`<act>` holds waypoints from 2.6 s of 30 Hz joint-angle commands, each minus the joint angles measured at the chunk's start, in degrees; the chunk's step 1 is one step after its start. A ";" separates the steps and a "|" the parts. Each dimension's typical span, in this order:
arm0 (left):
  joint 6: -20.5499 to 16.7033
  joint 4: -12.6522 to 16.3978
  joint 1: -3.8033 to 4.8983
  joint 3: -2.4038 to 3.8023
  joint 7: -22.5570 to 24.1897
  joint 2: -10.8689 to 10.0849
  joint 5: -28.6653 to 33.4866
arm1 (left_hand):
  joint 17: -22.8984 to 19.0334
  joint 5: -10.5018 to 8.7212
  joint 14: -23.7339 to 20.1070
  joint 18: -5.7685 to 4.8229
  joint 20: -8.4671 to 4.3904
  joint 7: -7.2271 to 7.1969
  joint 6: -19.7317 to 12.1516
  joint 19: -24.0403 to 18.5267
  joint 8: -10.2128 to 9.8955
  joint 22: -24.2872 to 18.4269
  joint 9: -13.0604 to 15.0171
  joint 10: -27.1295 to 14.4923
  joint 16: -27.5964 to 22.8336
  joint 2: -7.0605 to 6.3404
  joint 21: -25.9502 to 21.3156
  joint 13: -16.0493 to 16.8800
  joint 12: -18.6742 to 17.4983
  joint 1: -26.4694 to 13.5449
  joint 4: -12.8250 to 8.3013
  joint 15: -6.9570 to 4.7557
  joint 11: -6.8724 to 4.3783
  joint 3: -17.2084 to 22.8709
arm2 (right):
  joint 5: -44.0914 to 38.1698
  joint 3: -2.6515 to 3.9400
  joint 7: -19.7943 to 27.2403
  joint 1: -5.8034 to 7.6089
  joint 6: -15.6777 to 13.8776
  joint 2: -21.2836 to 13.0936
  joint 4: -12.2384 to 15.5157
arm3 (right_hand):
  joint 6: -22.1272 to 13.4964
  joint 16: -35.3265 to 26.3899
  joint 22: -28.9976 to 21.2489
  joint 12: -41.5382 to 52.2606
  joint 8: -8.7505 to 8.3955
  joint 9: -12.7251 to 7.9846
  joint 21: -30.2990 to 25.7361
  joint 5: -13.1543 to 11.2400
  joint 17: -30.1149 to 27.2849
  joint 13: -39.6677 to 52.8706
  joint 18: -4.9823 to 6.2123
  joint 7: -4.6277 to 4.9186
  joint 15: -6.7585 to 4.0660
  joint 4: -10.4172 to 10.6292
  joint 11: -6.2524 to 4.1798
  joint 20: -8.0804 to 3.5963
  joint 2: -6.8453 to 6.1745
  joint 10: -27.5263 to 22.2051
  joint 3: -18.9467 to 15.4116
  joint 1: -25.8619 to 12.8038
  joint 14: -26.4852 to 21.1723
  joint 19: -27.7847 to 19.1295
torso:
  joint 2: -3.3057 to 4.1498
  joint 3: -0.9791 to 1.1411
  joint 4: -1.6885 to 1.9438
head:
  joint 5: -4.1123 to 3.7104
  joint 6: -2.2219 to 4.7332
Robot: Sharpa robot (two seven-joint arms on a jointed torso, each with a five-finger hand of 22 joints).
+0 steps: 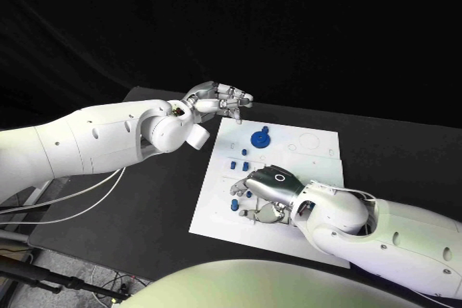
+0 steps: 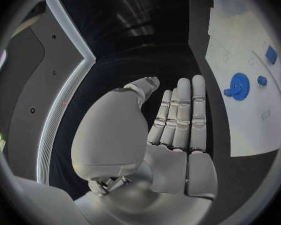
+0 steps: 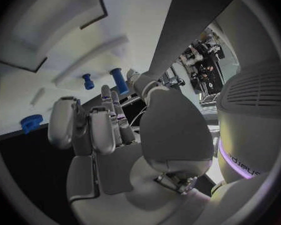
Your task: Assemble the parts on the task board
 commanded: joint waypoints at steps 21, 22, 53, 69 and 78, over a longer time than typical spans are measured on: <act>0.32 -0.20 -0.03 -0.12 0.37 -0.33 0.06 | -0.06 0.20 -0.02 0.70 -0.11 -0.11 -0.51 0.35 0.34 0.02 0.05 -0.41 -0.27 0.00 -0.24 -0.10 0.11 0.31 0.01 0.45 0.04 -0.39 | 27.99 0.72 -0.20 5.91 -0.71 -26.83 8.76 | -3.03 8.65 13.02 70.86 9.94 7.39 15.92 5.13 16.78 67.65 -2.83 -1.26 -1.75 8.35 -2.77 -2.07 0.65 19.70 -6.90 2.08 4.39 6.96 | -0.92 -0.07 -0.98 | -9.11 0.01; 0.33 -0.23 -0.04 -0.14 0.38 -0.33 0.07 | -0.06 0.20 -0.02 0.70 -0.11 -0.11 -0.51 0.35 0.34 0.02 0.05 -0.41 -0.27 0.00 -0.24 -0.10 0.11 0.31 0.01 0.45 0.04 -0.39 | 27.95 0.62 -0.39 5.82 -0.23 -27.98 9.29 | -3.93 8.95 13.09 73.30 9.89 7.33 16.23 4.68 17.44 70.66 -2.89 -1.01 -1.50 8.48 -2.54 -1.89 0.71 21.14 -7.26 2.36 4.51 7.09 | -0.97 -0.05 -1.07 | -9.55 0.01; 0.59 -0.26 -0.20 -0.31 0.28 -0.48 0.15 | -0.08 0.20 -0.05 0.69 -0.10 -0.13 -0.47 0.34 0.43 0.01 0.07 -0.46 -0.29 0.03 -0.29 -0.13 0.16 0.28 0.05 0.47 0.03 -0.43 | 21.02 -0.59 -17.50 1.02 2.09 -27.53 12.54 | 2.40 10.11 14.45 77.75 12.23 5.54 21.28 7.37 20.27 77.35 -3.90 -2.98 -2.78 12.82 -4.14 -2.78 4.44 25.08 -16.96 -7.45 5.02 8.99 | -1.23 0.01 -1.40 | -10.27 0.01; 0.77 -0.14 -0.20 -0.31 0.15 -0.82 0.15 | -0.08 0.20 -0.08 0.68 -0.09 -0.14 -0.45 0.32 0.48 0.01 0.09 -0.49 -0.30 0.04 -0.32 -0.14 0.19 0.22 0.11 0.48 0.03 -0.46 | 15.92 -0.59 -20.92 -0.17 2.28 -25.00 11.61 | 3.11 10.05 14.41 76.98 12.72 5.97 21.18 7.07 20.15 76.70 -3.88 -3.27 -2.96 12.82 -4.38 -2.93 5.01 24.57 -19.23 -8.92 4.99 8.93 | -1.15 0.11 -1.49 | -10.00 0.01; 0.81 -0.04 -0.20 -0.31 0.01 -0.88 0.15 | -0.09 0.20 -0.10 0.68 -0.08 -0.17 -0.45 0.30 0.52 0.00 0.10 -0.54 -0.31 0.05 -0.35 -0.16 0.19 0.17 0.15 0.49 0.03 -0.50 | 14.54 -0.59 -21.13 -0.47 2.03 -22.96 10.96 | 3.03 10.03 14.37 76.79 12.80 6.16 21.01 6.83 20.14 76.60 -3.84 -3.29 -3.00 12.65 -4.41 -2.96 4.91 24.46 -19.87 -8.23 4.98 8.86 | -1.11 0.10 -1.42 | -10.06 0.01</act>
